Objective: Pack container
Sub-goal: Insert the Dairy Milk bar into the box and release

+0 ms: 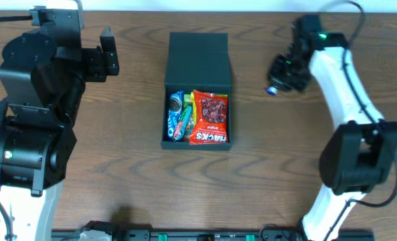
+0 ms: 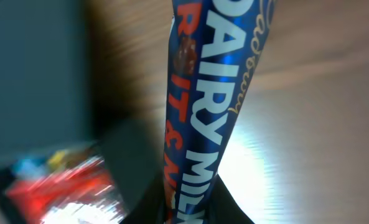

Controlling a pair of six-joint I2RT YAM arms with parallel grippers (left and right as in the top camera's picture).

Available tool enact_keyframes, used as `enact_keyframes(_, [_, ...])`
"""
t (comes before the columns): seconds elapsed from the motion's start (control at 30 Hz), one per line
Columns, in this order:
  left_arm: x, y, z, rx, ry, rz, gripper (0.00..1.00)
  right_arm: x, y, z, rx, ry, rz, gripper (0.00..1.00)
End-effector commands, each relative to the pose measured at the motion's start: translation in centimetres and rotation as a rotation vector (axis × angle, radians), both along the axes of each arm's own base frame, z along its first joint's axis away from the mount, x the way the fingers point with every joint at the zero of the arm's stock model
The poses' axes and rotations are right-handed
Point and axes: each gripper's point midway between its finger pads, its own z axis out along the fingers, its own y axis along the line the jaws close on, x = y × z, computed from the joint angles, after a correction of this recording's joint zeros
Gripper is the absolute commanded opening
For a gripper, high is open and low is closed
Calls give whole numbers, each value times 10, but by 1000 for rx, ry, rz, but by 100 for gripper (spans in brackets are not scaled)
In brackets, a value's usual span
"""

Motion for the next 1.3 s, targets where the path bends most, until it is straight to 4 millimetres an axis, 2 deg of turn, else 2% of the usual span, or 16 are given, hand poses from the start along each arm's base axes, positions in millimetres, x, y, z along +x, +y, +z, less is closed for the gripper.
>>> enact_keyframes(0.0, [-4, 3, 10, 1, -25, 8, 95, -17, 75, 16, 76, -39, 251, 8])
enact_keyframes(0.07, [-4, 3, 10, 1, -25, 8, 95, -33, 109, 16, 79, -35, 339, 8])
enact_keyframes(0.23, [-4, 3, 10, 1, -25, 8, 95, -77, 177, 15, 69, -34, 521, 12])
enact_keyframes(0.33, [-4, 3, 10, 1, -25, 8, 95, -91, 200, 14, 78, -34, 537, 13])
enact_keyframes(0.53, [-4, 3, 9, 1, -24, 8, 95, -115, 228, 5, 87, 9, 524, 9])
enact_keyframes(0.7, [-4, 3, 9, 1, -24, 8, 95, -115, 237, -2, 100, 49, 397, 6])
enact_keyframes(0.8, [-4, 3, 9, 1, -24, 8, 95, -118, 240, -7, 96, 61, 395, 9])
enact_keyframes(0.83, [-4, 3, 9, 1, -24, 8, 95, -119, 241, -9, 94, 63, 399, 18])
enact_keyframes(0.9, [-4, 3, 9, 1, -23, 8, 95, -121, 244, -9, 94, 57, 416, 51])
enact_keyframes(1.03, [-5, 2, 6, 2, -12, 4, 95, -118, 245, -8, 97, 33, 454, 64])
enact_keyframes(1.1, [-5, 2, 4, 3, -2, 4, 95, -115, 239, -8, 91, 41, 444, 64])
enact_keyframes(1.17, [-7, 3, 0, 6, 15, 4, 95, -110, 230, -5, 102, 48, 448, 58])
enact_keyframes(1.27, [-9, 3, -7, 10, 44, 4, 95, -99, 220, 12, 127, 16, 461, 54])
